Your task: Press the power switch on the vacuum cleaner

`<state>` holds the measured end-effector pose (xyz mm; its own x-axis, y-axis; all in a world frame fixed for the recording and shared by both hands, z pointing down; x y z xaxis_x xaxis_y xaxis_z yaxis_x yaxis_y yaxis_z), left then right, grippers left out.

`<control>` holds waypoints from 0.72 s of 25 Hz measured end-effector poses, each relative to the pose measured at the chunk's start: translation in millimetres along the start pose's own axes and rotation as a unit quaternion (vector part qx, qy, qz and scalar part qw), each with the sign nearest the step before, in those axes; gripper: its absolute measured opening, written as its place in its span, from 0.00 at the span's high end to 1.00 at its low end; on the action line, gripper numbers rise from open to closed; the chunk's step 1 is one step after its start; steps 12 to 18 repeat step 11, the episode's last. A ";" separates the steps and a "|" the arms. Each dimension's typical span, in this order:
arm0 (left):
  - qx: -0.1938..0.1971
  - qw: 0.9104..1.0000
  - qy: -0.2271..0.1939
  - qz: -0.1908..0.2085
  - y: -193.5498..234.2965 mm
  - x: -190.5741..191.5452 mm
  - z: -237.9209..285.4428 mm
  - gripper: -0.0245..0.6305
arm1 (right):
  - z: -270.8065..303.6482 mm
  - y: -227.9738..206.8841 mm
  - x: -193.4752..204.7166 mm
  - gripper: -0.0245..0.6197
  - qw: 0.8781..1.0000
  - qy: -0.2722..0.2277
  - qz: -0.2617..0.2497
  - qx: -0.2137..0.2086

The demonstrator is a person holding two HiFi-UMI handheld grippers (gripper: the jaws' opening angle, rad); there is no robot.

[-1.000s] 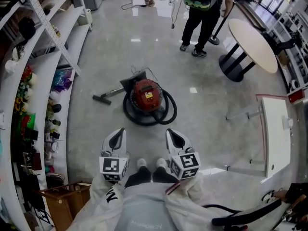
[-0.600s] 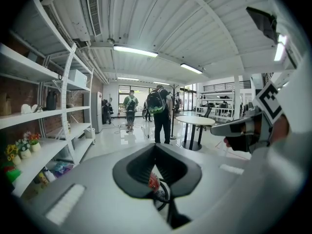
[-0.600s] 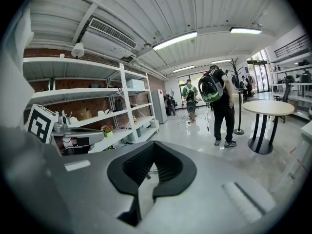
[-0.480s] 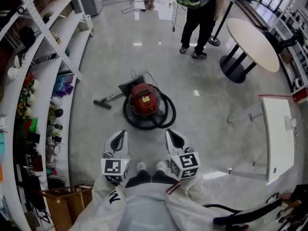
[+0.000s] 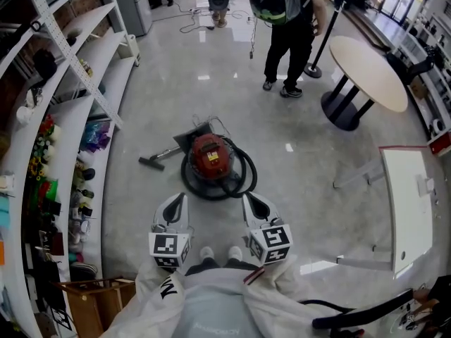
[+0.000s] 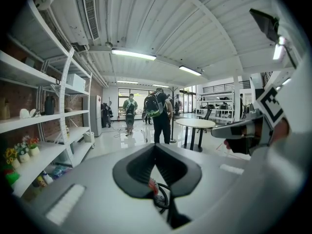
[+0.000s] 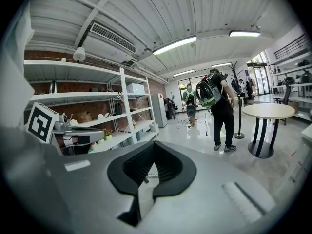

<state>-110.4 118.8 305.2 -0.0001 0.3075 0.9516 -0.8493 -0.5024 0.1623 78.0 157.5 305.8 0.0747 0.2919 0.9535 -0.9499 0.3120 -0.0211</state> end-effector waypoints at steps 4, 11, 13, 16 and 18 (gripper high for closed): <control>-0.003 1.000 0.002 0.000 2.1 0.3 0.7 0.96 | -0.3 0.3 2.2 0.96 1.000 0.000 0.003 -0.002; -0.002 1.000 0.004 0.004 2.7 1.7 2.6 0.96 | 2.8 0.0 6.5 0.96 1.000 0.007 0.009 -0.002; -0.002 1.000 0.004 0.004 2.7 1.7 2.6 0.96 | 2.8 0.0 6.5 0.96 1.000 0.007 0.009 -0.002; -0.002 1.000 0.004 0.004 2.7 1.7 2.6 0.96 | 2.8 0.0 6.5 0.96 1.000 0.007 0.009 -0.002; -0.002 1.000 0.004 0.004 2.7 1.7 2.6 0.96 | 2.8 0.0 6.5 0.96 1.000 0.007 0.009 -0.002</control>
Point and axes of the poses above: the fingertips, and each gripper's own axes: z forward along the fingers, y to its left, x out of its underside, the point moved 3 cm from there along -z, backward along the fingers, and after that the axes turned 10 degrees about -z, right-handed, at the moved point
